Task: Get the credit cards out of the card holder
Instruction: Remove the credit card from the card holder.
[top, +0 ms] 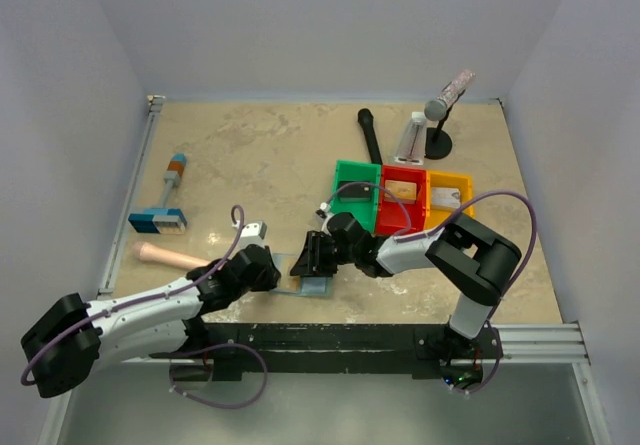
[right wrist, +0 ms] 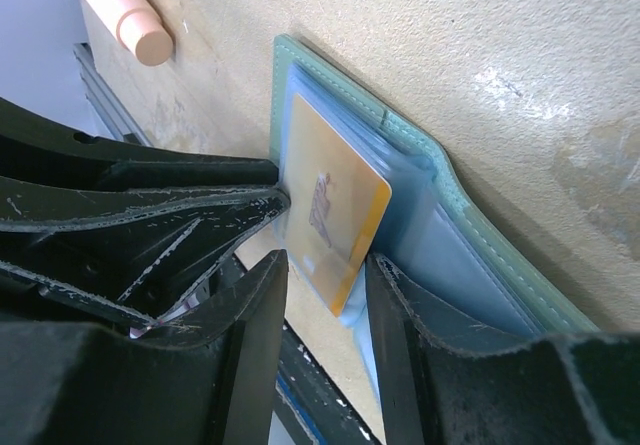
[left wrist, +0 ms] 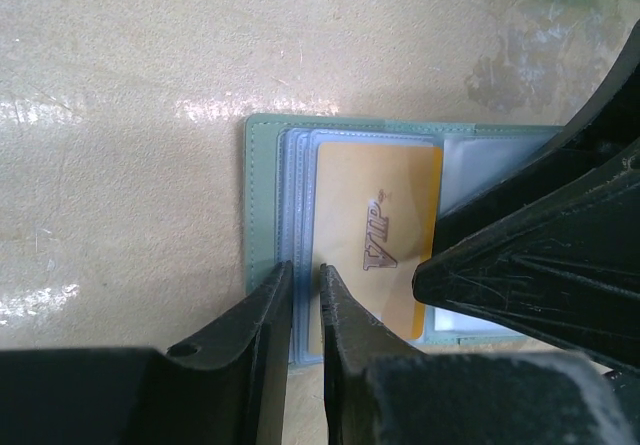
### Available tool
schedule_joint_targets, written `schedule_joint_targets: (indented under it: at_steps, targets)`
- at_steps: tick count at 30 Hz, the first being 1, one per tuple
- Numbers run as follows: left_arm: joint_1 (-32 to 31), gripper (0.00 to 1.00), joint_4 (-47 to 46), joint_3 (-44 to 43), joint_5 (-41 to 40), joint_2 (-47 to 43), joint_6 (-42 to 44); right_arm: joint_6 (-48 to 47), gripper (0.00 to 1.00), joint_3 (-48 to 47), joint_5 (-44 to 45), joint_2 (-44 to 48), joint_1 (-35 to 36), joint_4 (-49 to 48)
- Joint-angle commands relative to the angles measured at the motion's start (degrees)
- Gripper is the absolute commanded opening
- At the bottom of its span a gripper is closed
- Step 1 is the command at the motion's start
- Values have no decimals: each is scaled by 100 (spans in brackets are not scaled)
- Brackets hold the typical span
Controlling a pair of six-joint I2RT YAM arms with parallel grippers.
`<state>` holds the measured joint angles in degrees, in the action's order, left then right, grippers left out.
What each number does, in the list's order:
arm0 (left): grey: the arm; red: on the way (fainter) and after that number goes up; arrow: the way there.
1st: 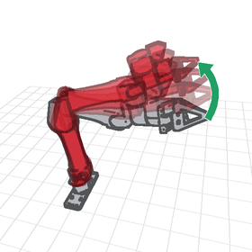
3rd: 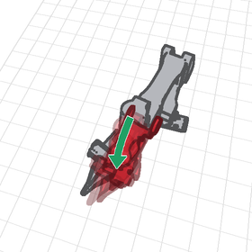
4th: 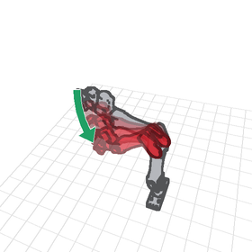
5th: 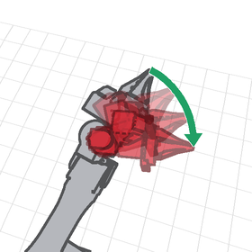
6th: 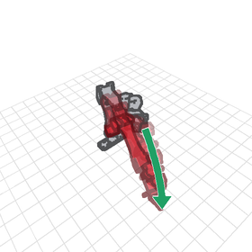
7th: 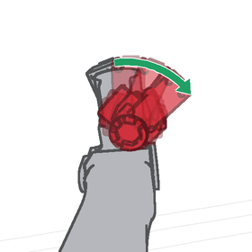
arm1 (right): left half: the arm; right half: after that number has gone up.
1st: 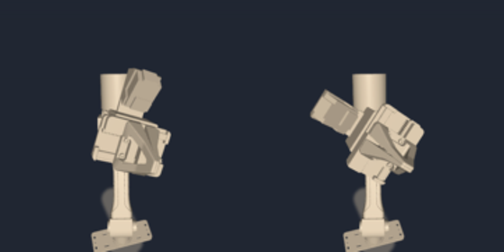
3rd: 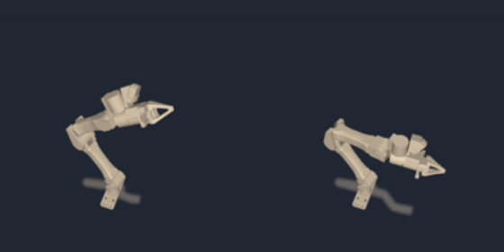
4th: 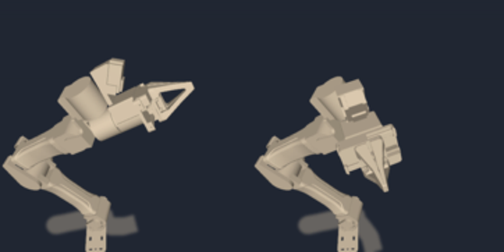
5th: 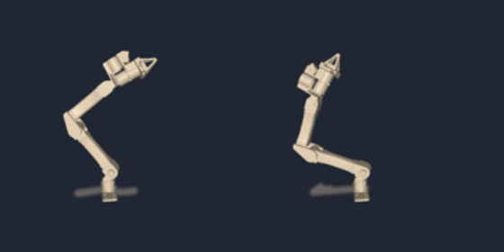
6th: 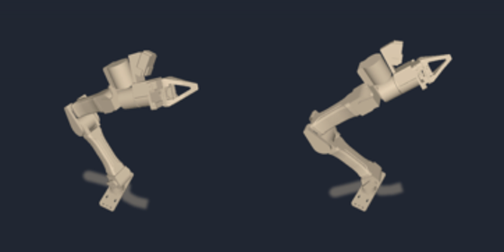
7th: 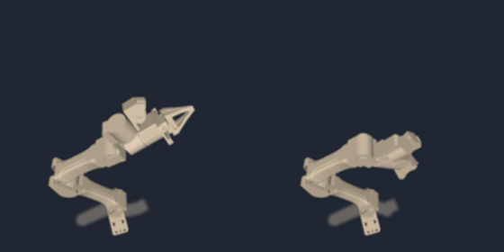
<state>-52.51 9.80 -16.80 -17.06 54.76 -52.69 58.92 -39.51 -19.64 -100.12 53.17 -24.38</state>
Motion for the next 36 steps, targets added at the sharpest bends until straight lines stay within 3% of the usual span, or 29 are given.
schedule_joint_targets:
  at_steps: [1, 13, 25, 36]
  targets:
    - [-5, 21, 13, 133, 194, 236, 92, -100, 41, -58, -75, -25, 27, -249]
    - [-14, 21, -101, 194, 282, 280, 74, 375, 37, 338, -471, -377, -34, -2140]
    - [-5, 22, -224, 273, 379, 272, 30, 366, 38, 461, -418, -280, -43, -2370]
    - [-13, 22, -409, 335, 564, 281, 22, 305, 21, 373, -462, -228, -43, -2247]
